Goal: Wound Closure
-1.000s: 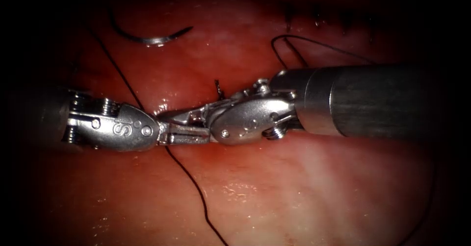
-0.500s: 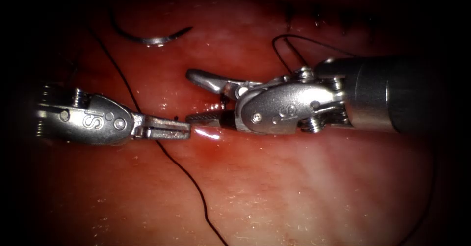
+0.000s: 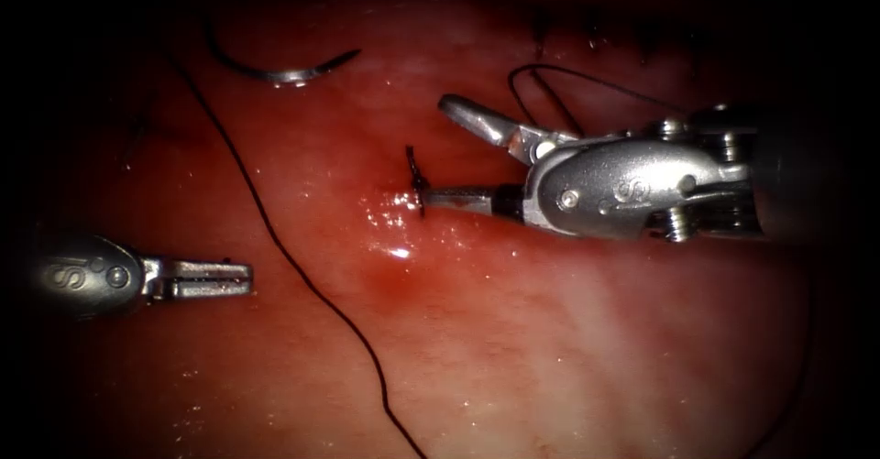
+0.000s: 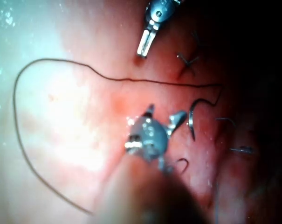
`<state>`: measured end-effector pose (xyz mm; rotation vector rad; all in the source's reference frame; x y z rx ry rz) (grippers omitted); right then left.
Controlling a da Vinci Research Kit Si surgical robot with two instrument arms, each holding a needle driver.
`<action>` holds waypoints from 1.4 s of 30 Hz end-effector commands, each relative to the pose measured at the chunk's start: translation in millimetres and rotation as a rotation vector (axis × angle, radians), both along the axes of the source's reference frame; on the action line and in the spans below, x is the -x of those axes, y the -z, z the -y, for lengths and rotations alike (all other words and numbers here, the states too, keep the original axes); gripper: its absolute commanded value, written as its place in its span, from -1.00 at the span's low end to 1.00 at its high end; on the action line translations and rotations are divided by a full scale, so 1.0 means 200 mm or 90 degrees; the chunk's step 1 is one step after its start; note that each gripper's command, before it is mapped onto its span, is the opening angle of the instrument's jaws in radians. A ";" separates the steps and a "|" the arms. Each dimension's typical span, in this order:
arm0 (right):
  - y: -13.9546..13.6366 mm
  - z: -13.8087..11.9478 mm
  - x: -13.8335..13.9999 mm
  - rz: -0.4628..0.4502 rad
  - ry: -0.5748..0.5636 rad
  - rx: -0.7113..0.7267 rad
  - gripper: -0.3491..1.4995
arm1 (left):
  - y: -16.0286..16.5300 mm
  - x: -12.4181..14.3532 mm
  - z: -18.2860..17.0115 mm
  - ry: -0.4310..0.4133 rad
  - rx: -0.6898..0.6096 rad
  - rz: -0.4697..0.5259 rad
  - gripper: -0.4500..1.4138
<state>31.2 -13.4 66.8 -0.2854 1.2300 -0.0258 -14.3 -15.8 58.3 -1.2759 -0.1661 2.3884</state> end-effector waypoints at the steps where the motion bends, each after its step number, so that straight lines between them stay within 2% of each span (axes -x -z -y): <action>1: -0.001 0.002 -0.001 0.002 -0.016 -0.035 0.86 | -0.006 0.001 0.002 0.010 -0.021 0.000 -0.78; 5: 0.001 0.001 0.002 -0.001 -0.039 -0.090 0.86 | -0.017 -0.008 0.005 0.042 -0.100 0.006 -0.10; 6: 0.001 0.000 0.003 -0.002 -0.045 -0.106 0.86 | -0.019 -0.010 0.006 0.045 -0.120 0.007 0.14; 7: 0.003 -0.001 0.003 -0.003 -0.050 -0.118 0.86 | -0.022 -0.013 0.008 0.045 -0.146 0.004 0.51; 8: 0.004 -0.001 0.003 -0.004 -0.054 -0.127 0.86 | -0.025 -0.014 0.010 0.044 -0.160 -0.005 0.73; 9: 0.005 -0.002 0.004 -0.004 -0.057 -0.135 0.87 | -0.026 -0.016 0.011 0.050 -0.179 -0.014 0.84; 13: 0.010 0.000 0.004 -0.005 -0.071 -0.157 0.86 | -0.031 -0.023 0.014 0.046 -0.214 -0.050 0.89; 18: 0.015 0.000 0.004 0.003 -0.065 -0.166 0.84 | -0.028 -0.034 0.015 0.029 -0.220 -0.055 0.57; 22: 0.017 -0.001 0.006 0.004 -0.062 -0.169 0.84 | -0.019 -0.041 0.016 0.015 -0.227 -0.071 0.50; 25: 0.018 -0.002 0.008 0.003 -0.061 -0.170 0.80 | -0.009 -0.040 0.012 -0.023 -0.193 -0.075 0.44; 26: 0.018 -0.002 0.009 0.003 -0.060 -0.170 0.78 | -0.004 -0.037 0.009 -0.016 -0.189 -0.055 0.42; 29: 0.019 -0.003 0.013 -0.002 -0.067 -0.204 0.49 | 0.007 -0.029 0.002 -0.002 -0.189 0.017 0.35; 30: 0.019 -0.005 0.015 0.002 -0.066 -0.213 0.42 | 0.012 -0.025 -0.003 0.009 -0.214 0.059 0.26; 32: 0.019 -0.006 0.018 0.025 -0.080 -0.224 0.44 | 0.018 -0.018 -0.007 0.007 -0.221 0.118 0.10; 33: 0.020 -0.007 0.021 0.040 -0.079 -0.228 0.46 | 0.022 -0.014 -0.008 0.018 -0.216 0.140 -0.08; 34: 0.021 -0.009 0.025 0.069 -0.070 -0.236 0.47 | 0.026 -0.009 -0.012 0.042 -0.210 0.161 -0.35; 35: 0.023 -0.011 0.029 0.109 -0.055 -0.230 0.40 | 0.029 -0.003 -0.019 0.050 -0.157 0.178 -0.66; 36: 0.023 -0.012 0.031 0.115 -0.046 -0.216 0.40 | 0.030 0.000 -0.021 0.062 -0.150 0.172 -0.68; 38: 0.026 -0.014 0.037 0.098 -0.040 -0.211 0.40 | 0.031 0.008 -0.027 0.060 -0.162 0.139 -0.37; 39: 0.026 -0.015 0.039 0.095 -0.041 -0.222 0.33 | 0.030 0.011 -0.031 0.052 -0.172 0.123 0.08; 40: 0.027 -0.014 0.042 0.090 -0.047 -0.239 0.11 | 0.030 0.013 -0.034 0.051 -0.176 0.111 0.39; 41: 0.027 -0.013 0.043 0.088 -0.049 -0.249 0.00 | 0.029 0.015 -0.038 0.051 -0.179 0.098 0.60; 42: 0.028 -0.012 0.045 0.084 -0.057 -0.273 0.04 | 0.028 0.016 -0.042 0.060 -0.177 0.082 0.69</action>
